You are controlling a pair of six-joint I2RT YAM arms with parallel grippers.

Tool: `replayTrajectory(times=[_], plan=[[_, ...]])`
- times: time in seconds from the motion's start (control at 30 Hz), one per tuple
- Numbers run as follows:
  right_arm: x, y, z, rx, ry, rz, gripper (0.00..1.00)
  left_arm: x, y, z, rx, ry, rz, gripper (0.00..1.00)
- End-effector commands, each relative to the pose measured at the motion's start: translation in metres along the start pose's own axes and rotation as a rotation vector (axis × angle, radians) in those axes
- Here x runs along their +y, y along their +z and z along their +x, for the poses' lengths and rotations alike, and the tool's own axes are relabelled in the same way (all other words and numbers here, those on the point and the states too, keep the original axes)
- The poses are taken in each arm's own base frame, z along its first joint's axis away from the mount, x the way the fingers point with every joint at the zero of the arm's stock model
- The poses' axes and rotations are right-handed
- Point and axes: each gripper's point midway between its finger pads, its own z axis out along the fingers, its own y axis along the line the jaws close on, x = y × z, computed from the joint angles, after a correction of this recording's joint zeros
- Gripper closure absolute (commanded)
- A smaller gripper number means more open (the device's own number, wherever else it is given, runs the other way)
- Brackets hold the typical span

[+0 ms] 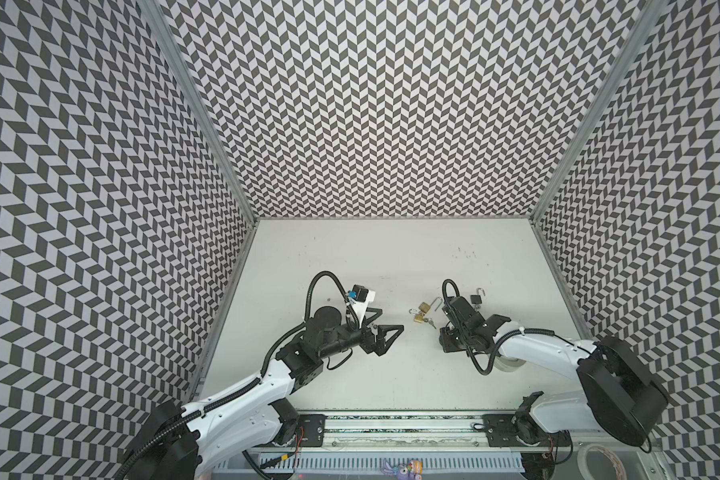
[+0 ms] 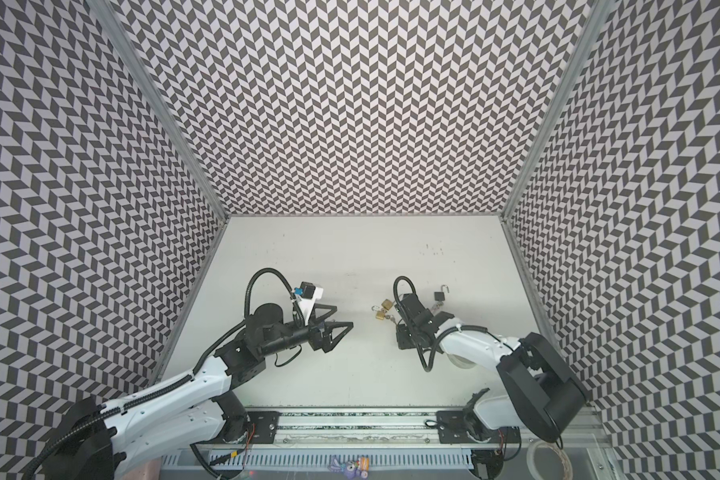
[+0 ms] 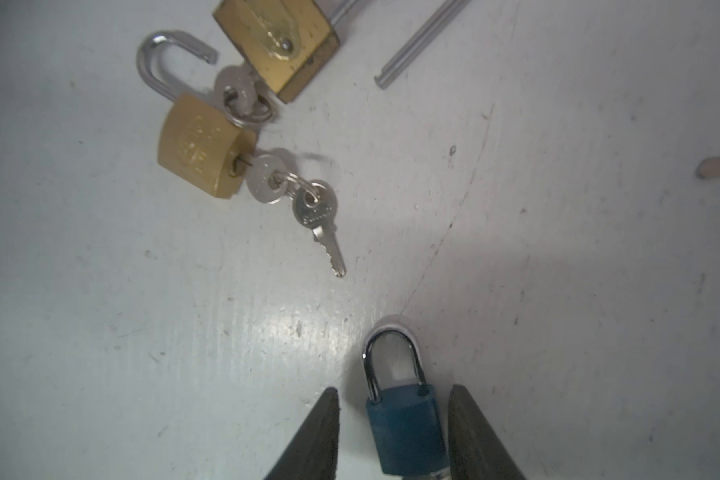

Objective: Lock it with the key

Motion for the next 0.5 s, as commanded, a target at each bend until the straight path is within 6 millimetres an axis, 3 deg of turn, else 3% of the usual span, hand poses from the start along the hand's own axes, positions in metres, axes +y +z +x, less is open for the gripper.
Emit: replayTrajectory(times=[0.0,0.47], plan=[[-0.008,0.002,0.006,0.022,-0.007,0.069,0.60,0.001,-0.001,0.005,0.008,-0.016,-0.009,0.02],[-0.007,0.001,0.009,0.037,-0.064,0.132,0.67,0.019,-0.002,0.006,0.008,-0.060,-0.103,0.02]])
